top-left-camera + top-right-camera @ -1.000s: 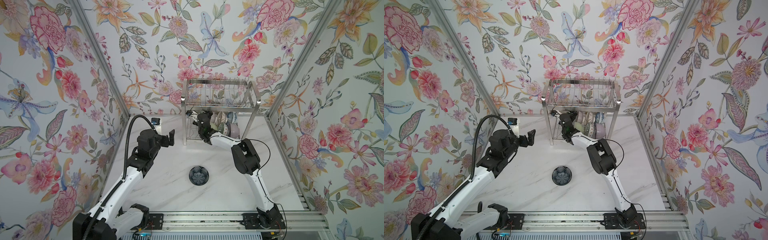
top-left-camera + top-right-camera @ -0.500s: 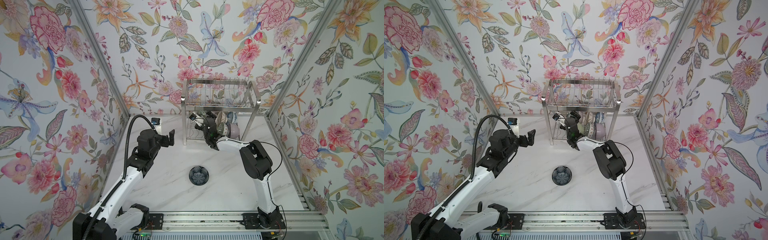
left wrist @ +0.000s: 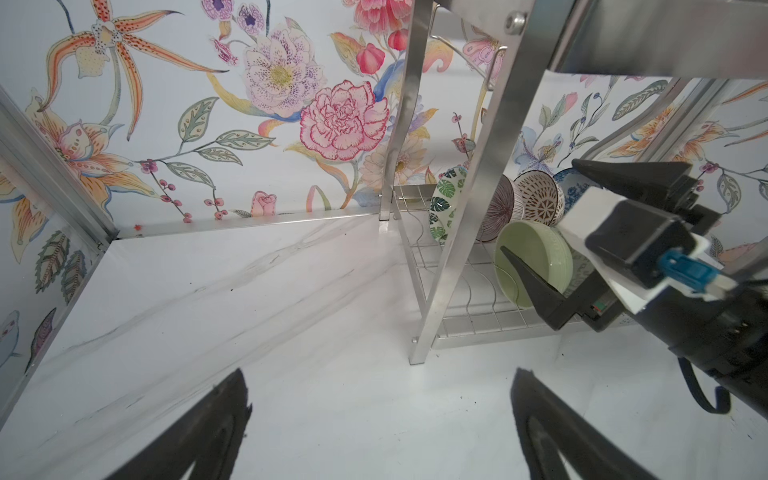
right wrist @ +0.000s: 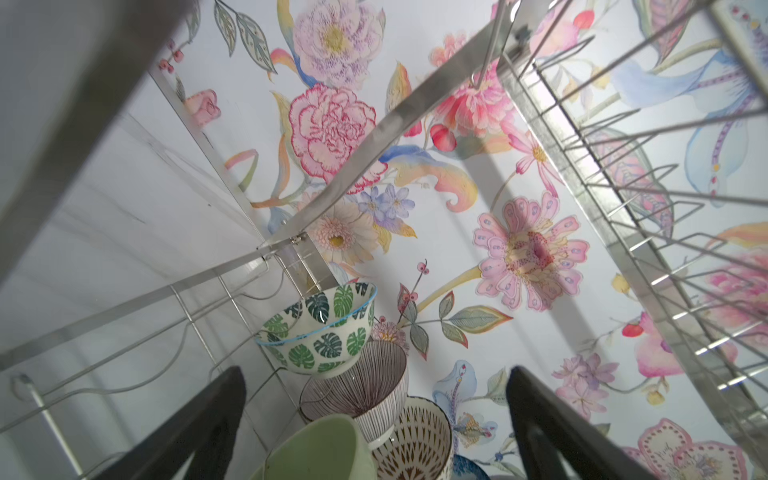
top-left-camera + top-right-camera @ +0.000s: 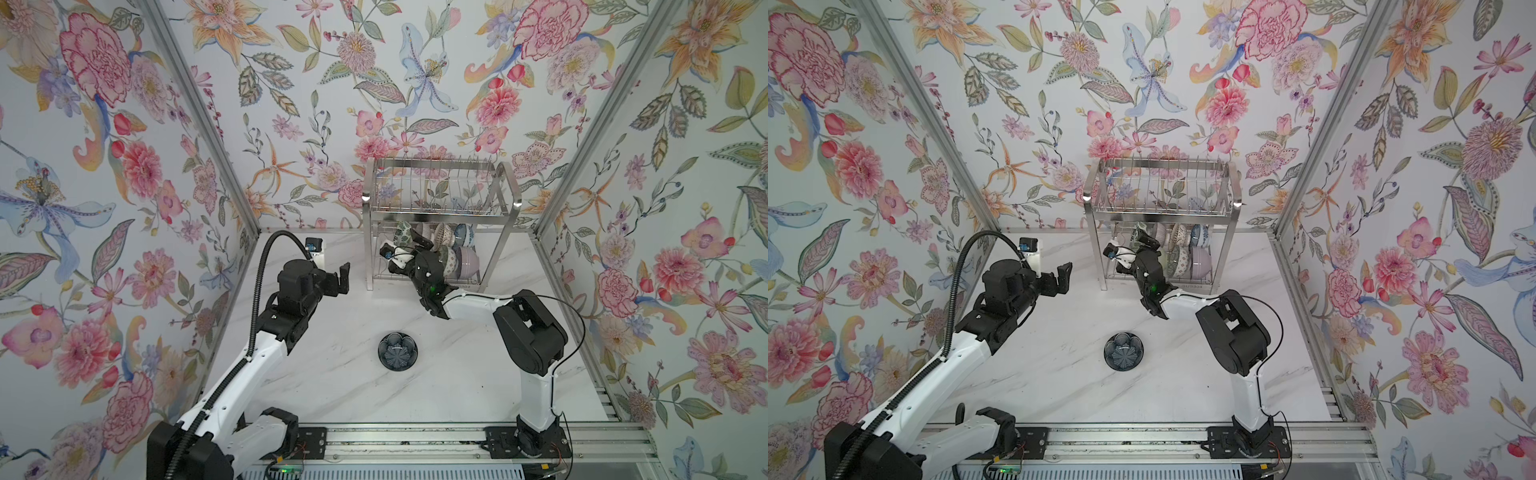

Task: Load the bowls into the dish rack
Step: 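Withdraw the right gripper from the rack while the left moves toward the dark blue bowl, then lower the left gripper and close it on the dark blue bowl rim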

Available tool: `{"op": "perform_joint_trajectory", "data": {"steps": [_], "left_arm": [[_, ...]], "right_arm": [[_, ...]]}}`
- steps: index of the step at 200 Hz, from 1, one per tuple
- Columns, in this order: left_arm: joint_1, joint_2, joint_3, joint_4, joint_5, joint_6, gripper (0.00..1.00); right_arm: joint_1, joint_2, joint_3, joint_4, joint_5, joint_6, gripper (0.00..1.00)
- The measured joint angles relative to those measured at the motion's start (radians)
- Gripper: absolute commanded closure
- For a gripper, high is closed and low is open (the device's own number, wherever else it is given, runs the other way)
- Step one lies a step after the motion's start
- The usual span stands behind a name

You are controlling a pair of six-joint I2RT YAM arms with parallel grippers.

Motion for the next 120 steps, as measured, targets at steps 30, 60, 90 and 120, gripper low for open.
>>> {"op": "perform_joint_trajectory", "data": {"steps": [30, 60, 90, 120], "left_arm": [[-0.034, 0.006, 0.000, -0.037, -0.026, 0.003, 0.01], [-0.064, 0.019, -0.018, -0.059, -0.024, 0.003, 0.01], [-0.091, 0.047, -0.055, -0.090, 0.020, 0.003, 0.01], [-0.152, 0.103, -0.080, -0.154, 0.082, 0.019, 0.01]], "right_arm": [[0.037, -0.114, -0.098, -0.010, -0.024, 0.039, 0.01], [0.050, -0.287, -0.183, -0.113, -0.053, 0.163, 0.01], [0.043, -0.475, -0.203, -0.304, -0.058, 0.326, 0.01], [-0.035, -0.592, -0.189, -0.550, -0.092, 0.512, 0.01]]}}
